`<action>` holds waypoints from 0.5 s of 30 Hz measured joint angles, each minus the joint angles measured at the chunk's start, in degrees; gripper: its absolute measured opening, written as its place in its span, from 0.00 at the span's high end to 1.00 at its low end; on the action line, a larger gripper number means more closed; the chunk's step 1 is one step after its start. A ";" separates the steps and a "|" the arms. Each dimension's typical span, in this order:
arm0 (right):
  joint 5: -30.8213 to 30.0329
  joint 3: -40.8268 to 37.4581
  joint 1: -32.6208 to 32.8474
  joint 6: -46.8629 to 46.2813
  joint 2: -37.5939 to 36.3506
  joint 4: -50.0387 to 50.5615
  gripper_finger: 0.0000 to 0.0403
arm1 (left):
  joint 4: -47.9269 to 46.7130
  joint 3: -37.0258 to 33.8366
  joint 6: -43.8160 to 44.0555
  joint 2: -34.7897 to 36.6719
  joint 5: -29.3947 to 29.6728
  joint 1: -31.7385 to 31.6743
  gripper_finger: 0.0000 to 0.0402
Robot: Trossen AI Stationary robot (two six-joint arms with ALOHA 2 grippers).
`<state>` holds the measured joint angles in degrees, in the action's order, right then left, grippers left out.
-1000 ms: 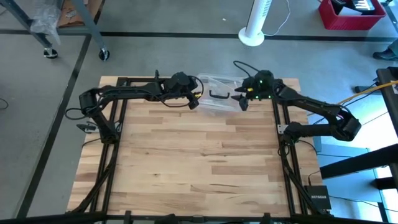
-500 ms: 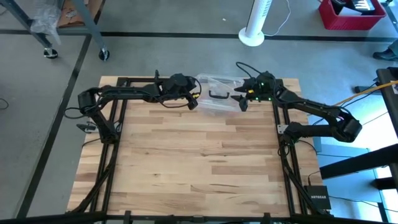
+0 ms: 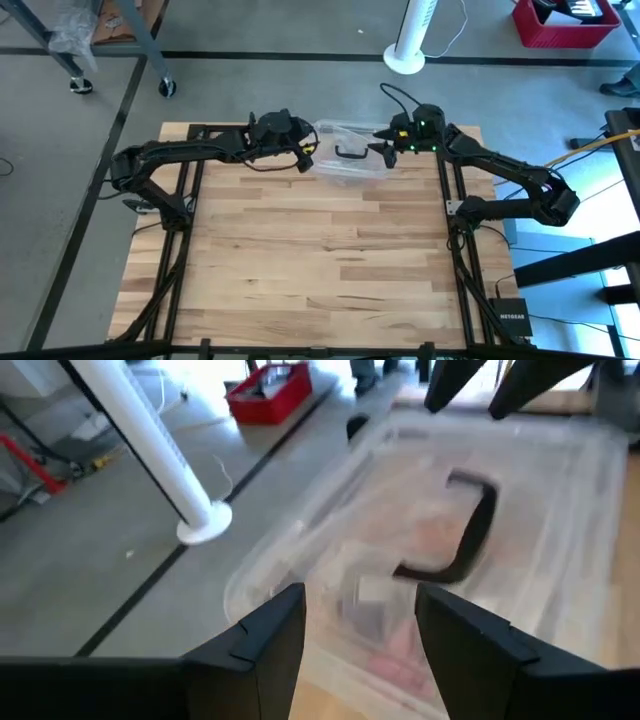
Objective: Roll bandage
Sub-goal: Close the transparent bin, then return to Home Position
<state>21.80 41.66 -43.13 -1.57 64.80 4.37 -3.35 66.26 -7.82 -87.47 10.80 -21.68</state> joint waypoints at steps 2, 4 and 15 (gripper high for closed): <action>2.09 2.30 0.00 0.07 -0.21 1.77 0.42 | -0.09 0.01 0.07 1.83 0.00 0.61 0.55; 4.04 4.66 0.22 0.09 -0.87 4.12 0.42 | -1.10 0.15 -0.02 3.60 -0.07 1.65 0.55; -11.09 -0.95 20.00 -3.04 -14.65 10.24 0.61 | 7.22 -15.81 0.33 17.10 -0.78 13.38 0.70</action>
<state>10.71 40.71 -23.14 -4.61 50.15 14.61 3.87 50.45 -7.49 -70.37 10.02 -8.30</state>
